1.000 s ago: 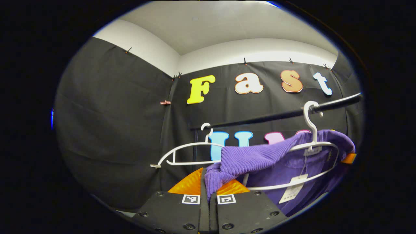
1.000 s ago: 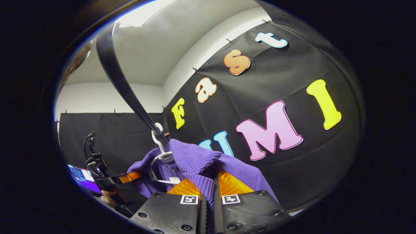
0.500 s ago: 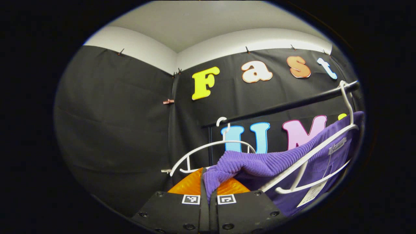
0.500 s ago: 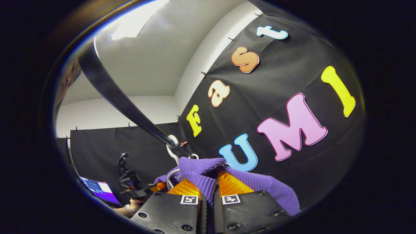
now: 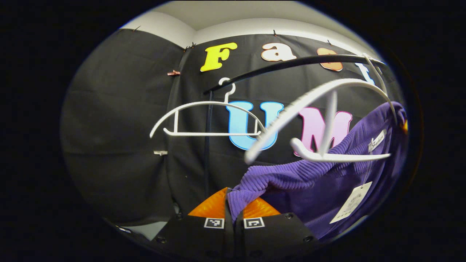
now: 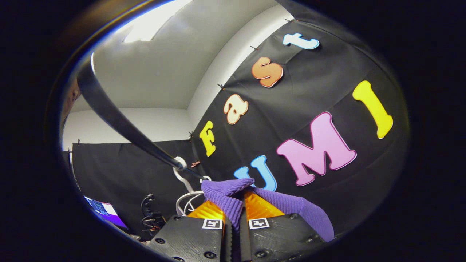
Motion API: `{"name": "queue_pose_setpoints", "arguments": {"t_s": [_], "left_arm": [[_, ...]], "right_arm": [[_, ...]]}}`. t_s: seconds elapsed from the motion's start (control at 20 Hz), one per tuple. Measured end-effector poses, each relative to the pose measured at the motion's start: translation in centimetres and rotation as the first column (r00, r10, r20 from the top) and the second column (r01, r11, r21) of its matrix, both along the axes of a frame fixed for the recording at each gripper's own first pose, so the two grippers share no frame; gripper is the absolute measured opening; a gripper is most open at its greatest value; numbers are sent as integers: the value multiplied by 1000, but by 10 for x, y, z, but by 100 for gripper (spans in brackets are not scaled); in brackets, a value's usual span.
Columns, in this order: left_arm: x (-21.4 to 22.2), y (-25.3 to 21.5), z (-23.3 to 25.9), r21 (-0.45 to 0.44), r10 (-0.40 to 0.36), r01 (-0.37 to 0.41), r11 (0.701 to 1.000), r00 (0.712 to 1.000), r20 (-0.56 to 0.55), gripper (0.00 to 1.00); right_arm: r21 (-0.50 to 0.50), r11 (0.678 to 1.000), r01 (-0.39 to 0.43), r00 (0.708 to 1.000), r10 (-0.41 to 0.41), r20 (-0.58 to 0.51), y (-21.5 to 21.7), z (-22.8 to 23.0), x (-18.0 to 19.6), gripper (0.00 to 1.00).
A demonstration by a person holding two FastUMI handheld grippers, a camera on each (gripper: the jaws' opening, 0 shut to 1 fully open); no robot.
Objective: Grasp the clothes on the hanger with both hands and then place them into the laundry hamper below.
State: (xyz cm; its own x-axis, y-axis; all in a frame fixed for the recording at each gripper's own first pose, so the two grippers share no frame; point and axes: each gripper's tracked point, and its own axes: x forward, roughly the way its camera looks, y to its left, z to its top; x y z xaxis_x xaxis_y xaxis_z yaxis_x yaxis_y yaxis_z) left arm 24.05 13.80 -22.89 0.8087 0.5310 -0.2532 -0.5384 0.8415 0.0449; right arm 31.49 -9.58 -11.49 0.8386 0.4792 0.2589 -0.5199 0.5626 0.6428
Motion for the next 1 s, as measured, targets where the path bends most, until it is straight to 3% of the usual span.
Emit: {"name": "queue_pose_setpoints", "arguments": {"t_s": [0.1, 0.2, 0.35, 0.5, 0.7, 1.0], "left_arm": [[-4, -23, -5, -15, -25, 25, 1000, 1000, 2, 5], [-6, -43, -8, -27, -48, 48, 998, 999, 1, 5], [4, -87, -13, -78, -129, 130, 988, 992, 7, 5], [17, -119, -21, -116, -194, 194, 974, 981, 5, 5], [13, -140, -41, -163, -236, 228, 960, 971, -31, 5], [-15, -151, -76, -260, -243, 207, 943, 964, -112, 5]], "right_arm": [[4, 999, 45, 999, -45, -30, -15, -12, 3, 7], [-9, 995, 98, 994, -99, -44, -34, -20, 10, 12], [-22, 972, 235, 966, -236, -104, -83, -37, 30, 12], [-77, 953, 292, 941, -301, -155, -104, -63, 31, 12], [-219, 948, 233, 924, -286, -256, -88, -118, 17, 12], [-284, 959, 6, 912, -122, -391, -19, -169, -36, 12]]}}
